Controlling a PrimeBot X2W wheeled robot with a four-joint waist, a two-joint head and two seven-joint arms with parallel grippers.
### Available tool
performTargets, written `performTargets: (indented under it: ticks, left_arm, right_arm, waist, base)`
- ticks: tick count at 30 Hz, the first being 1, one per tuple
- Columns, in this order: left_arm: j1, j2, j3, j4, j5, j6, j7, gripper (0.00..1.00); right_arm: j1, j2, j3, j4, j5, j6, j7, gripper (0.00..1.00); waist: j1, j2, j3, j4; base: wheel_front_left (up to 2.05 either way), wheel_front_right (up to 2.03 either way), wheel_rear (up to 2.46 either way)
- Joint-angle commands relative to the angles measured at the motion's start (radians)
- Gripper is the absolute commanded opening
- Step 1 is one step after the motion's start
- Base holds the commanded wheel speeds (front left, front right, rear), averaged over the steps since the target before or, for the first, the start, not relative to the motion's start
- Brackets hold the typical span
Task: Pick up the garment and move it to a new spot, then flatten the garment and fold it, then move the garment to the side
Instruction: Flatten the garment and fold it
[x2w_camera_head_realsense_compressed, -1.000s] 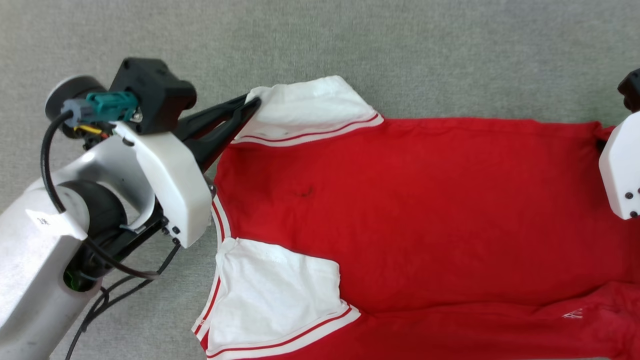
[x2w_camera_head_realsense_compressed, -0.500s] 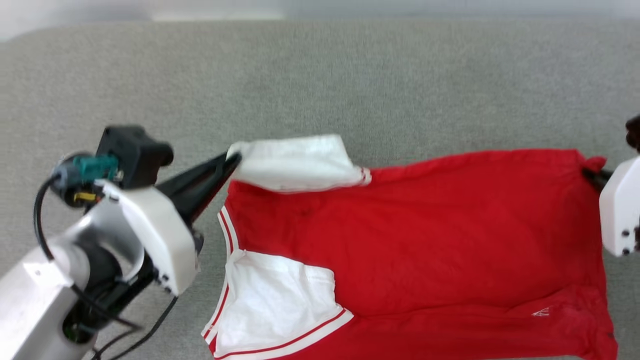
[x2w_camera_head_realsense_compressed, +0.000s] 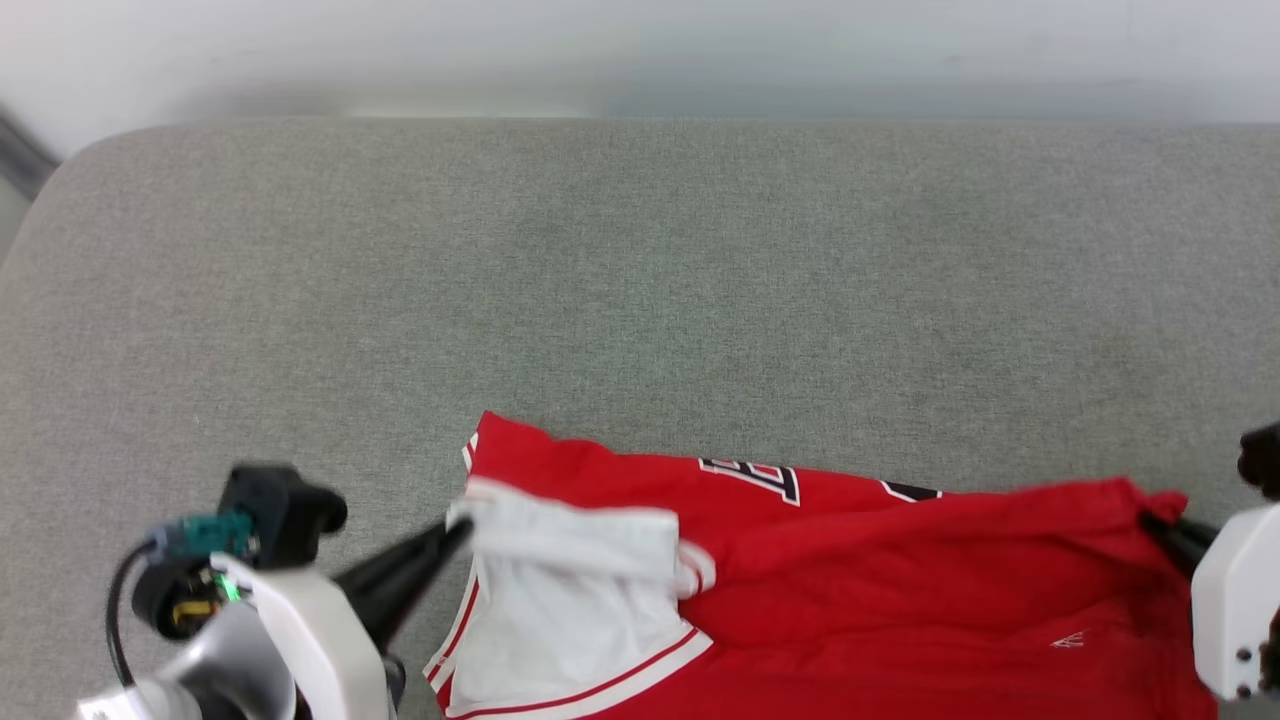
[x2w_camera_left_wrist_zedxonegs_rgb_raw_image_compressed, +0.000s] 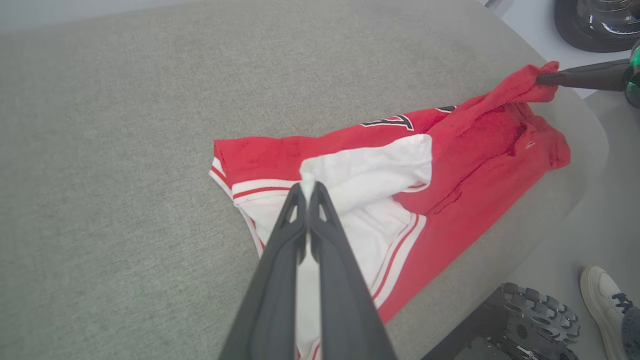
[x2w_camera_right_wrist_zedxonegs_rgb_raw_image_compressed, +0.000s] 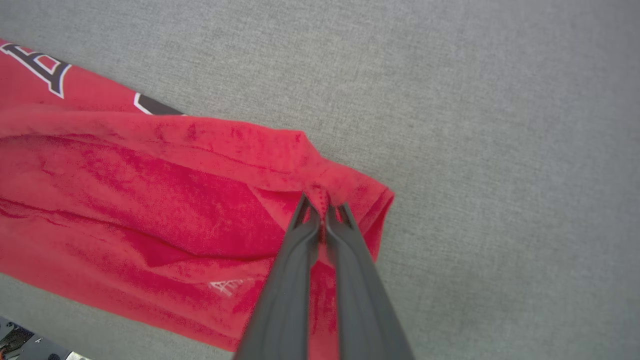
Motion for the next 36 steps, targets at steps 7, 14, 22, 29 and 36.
performTargets:
  ticks: [7,14,22,29,36]
  left_arm:
    - [0.122,0.003,-0.055,0.045,-0.032,0.009,0.011,0.00]
    - [0.137,-0.023,-0.099,0.142,-0.044,-0.023,0.026,0.00]
    - [0.113,-0.068,-0.157,0.241,-0.018,-0.047,0.043,0.00]
    - [0.093,-0.119,-0.185,0.316,-0.011,-0.062,0.033,0.79]
    - [0.098,-0.133,-0.165,0.344,0.006,-0.055,-0.027,1.00]
  right_arm:
    - [0.122,-0.027,0.008,-0.038,0.034,0.000,-0.003,0.00]
    - [0.171,-0.068,0.035,-0.007,0.032,-0.001,-0.018,0.00]
    - [0.155,-0.116,0.111,0.044,0.007,0.000,-0.060,0.00]
    - [0.124,-0.127,0.193,0.083,0.032,0.000,-0.098,0.95]
    - [0.111,-0.139,0.223,0.099,0.070,-0.001,-0.119,1.00]
  waist:
    - [0.0001,0.0000,0.000,0.002]
    - [0.0001,0.0000,0.004,0.001]
    - [0.0001,0.0000,0.012,0.002]
    - [0.0001,0.0000,-0.001,-0.001]
    - [0.0001,0.0000,-0.050,-0.008]
  base:
    - [0.00,0.00,0.00]
    - [0.00,0.00,0.00]
    - [0.00,0.00,0.00]
    - [0.00,0.00,0.00]
    - [0.00,0.00,0.00]
